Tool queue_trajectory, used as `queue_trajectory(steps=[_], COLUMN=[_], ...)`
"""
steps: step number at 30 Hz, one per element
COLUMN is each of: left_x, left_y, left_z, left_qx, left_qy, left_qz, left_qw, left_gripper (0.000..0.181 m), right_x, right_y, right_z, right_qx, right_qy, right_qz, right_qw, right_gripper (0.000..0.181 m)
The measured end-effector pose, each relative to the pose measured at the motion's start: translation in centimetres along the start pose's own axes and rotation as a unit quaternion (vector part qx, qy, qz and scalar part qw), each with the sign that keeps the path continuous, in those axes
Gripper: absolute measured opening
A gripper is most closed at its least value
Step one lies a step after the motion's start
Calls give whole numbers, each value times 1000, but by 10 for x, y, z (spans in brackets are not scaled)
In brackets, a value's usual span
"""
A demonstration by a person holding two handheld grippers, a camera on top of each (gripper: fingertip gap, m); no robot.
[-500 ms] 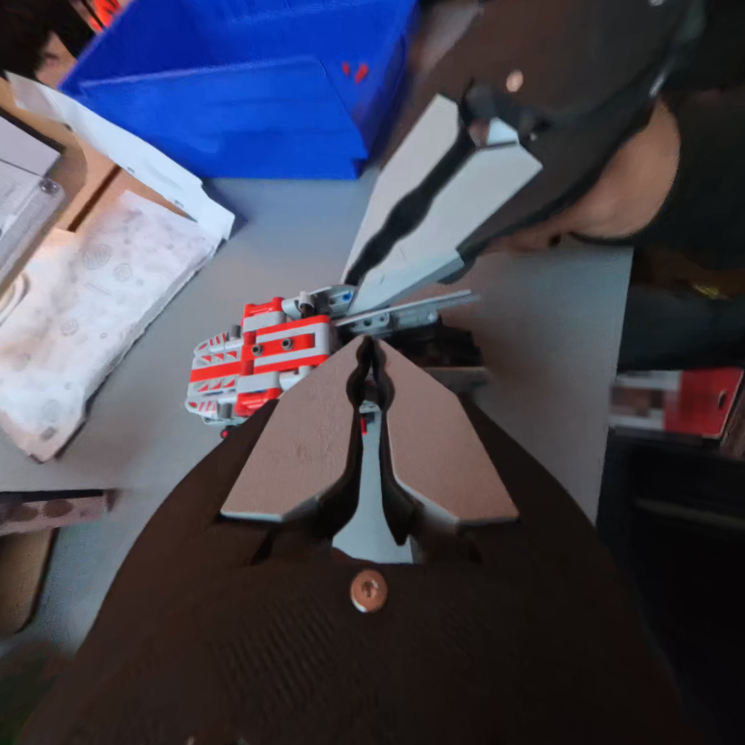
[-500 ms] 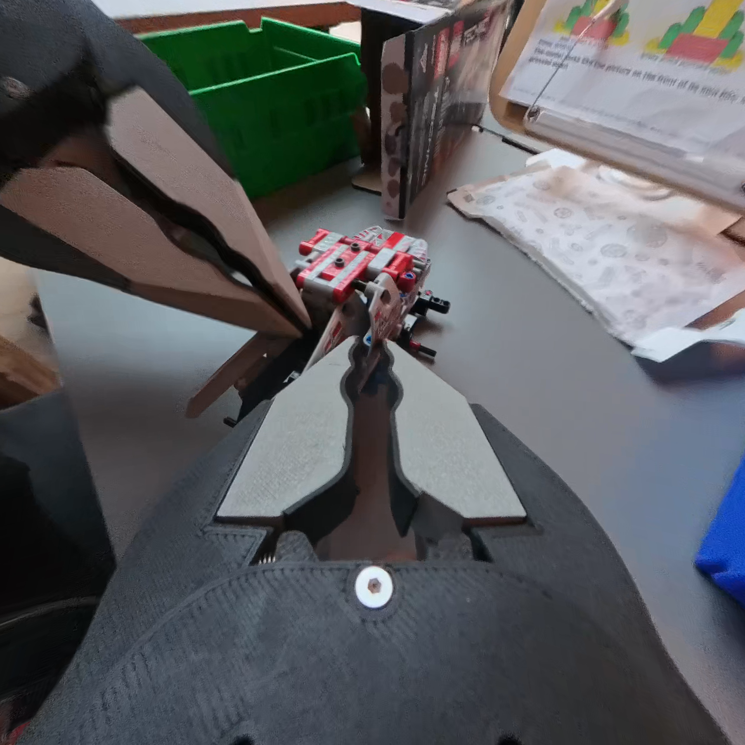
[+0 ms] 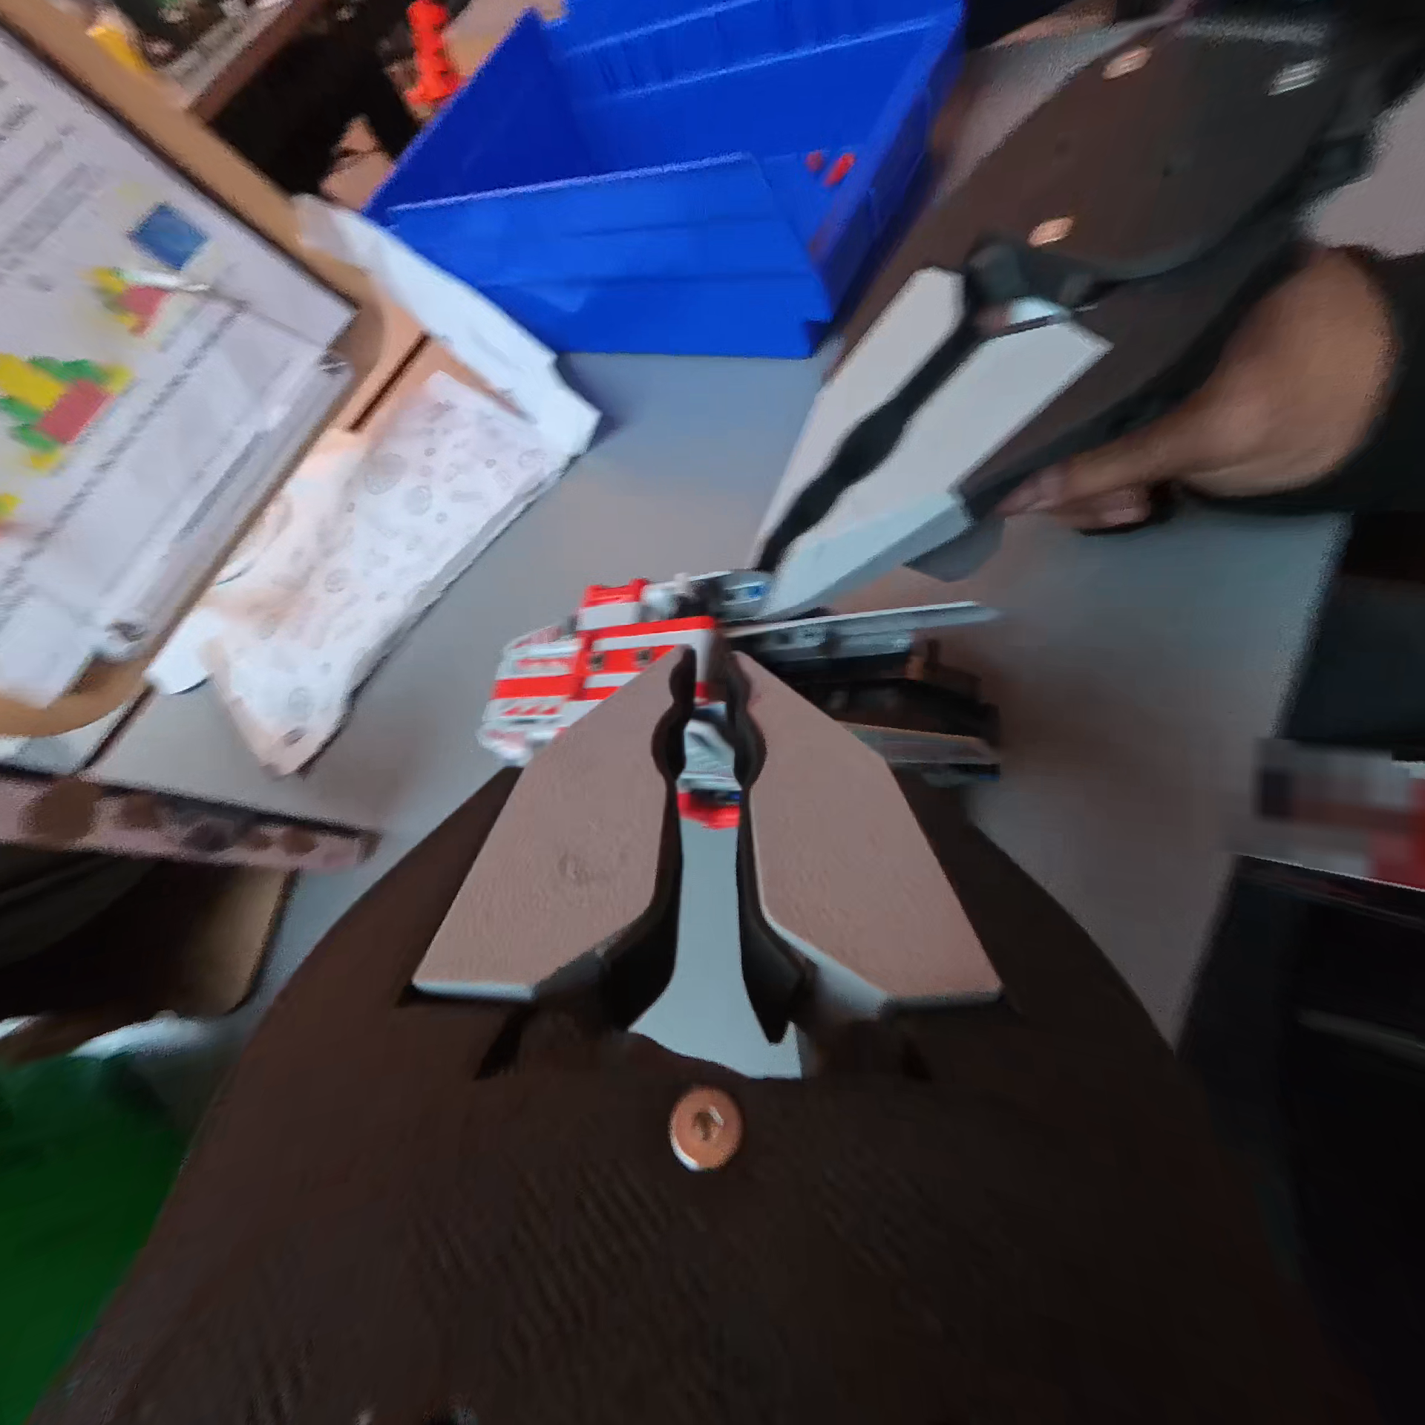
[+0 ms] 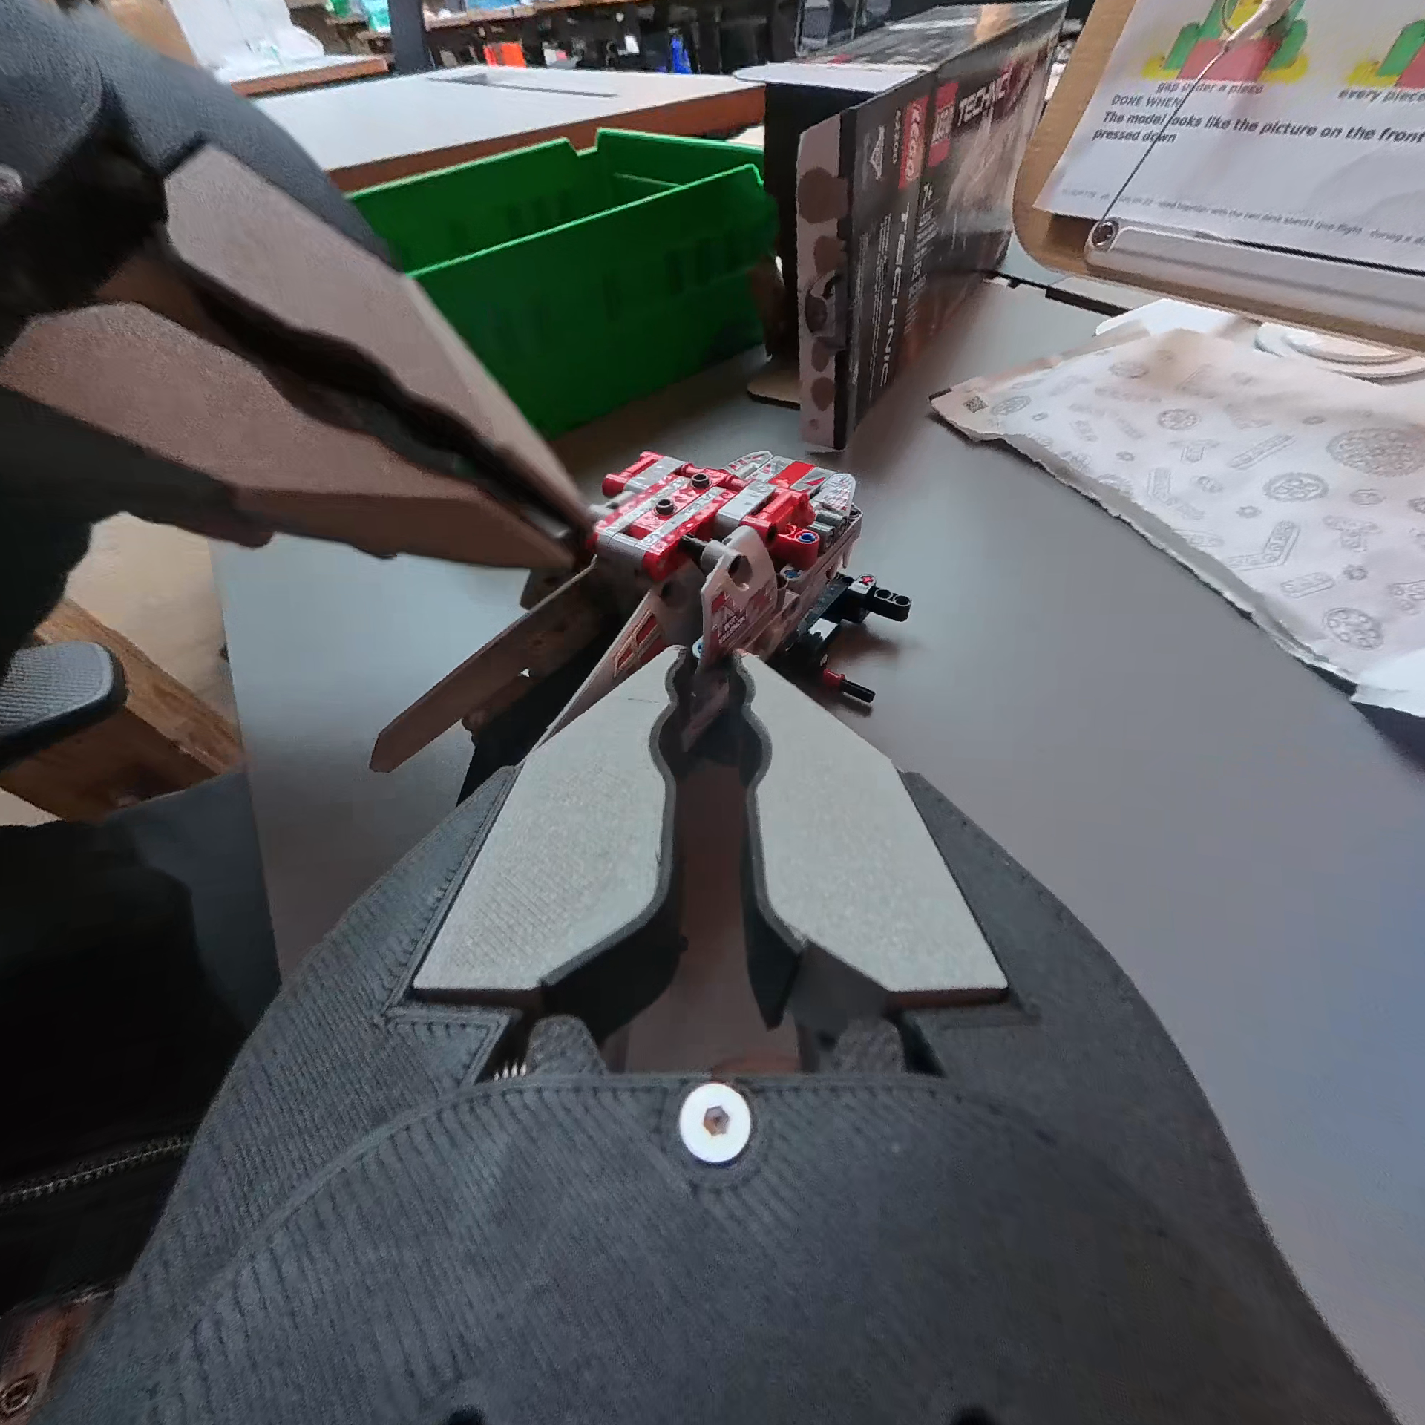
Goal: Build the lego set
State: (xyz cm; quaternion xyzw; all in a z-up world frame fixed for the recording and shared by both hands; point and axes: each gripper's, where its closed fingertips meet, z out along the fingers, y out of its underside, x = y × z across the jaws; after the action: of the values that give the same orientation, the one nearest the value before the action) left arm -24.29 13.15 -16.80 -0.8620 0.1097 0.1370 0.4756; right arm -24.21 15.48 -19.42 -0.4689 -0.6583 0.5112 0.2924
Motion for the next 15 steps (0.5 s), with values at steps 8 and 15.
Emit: queue_trajectory(steps=[8,15], left_x=[-26,-22], left_y=[15,15], left_z=[7,-5], left_qx=[-48,-46], left_qy=[-27,11], left_qz=[-26,-27], left_qw=[998,999], left_gripper=[0,22], right_x=[-34,-29], right_y=[1,-20], right_z=[-2,-22], right_qx=[-24,7], right_qy=[-87,-116], right_qz=[-36,-34], right_qw=[995,993], right_gripper=[9,7])
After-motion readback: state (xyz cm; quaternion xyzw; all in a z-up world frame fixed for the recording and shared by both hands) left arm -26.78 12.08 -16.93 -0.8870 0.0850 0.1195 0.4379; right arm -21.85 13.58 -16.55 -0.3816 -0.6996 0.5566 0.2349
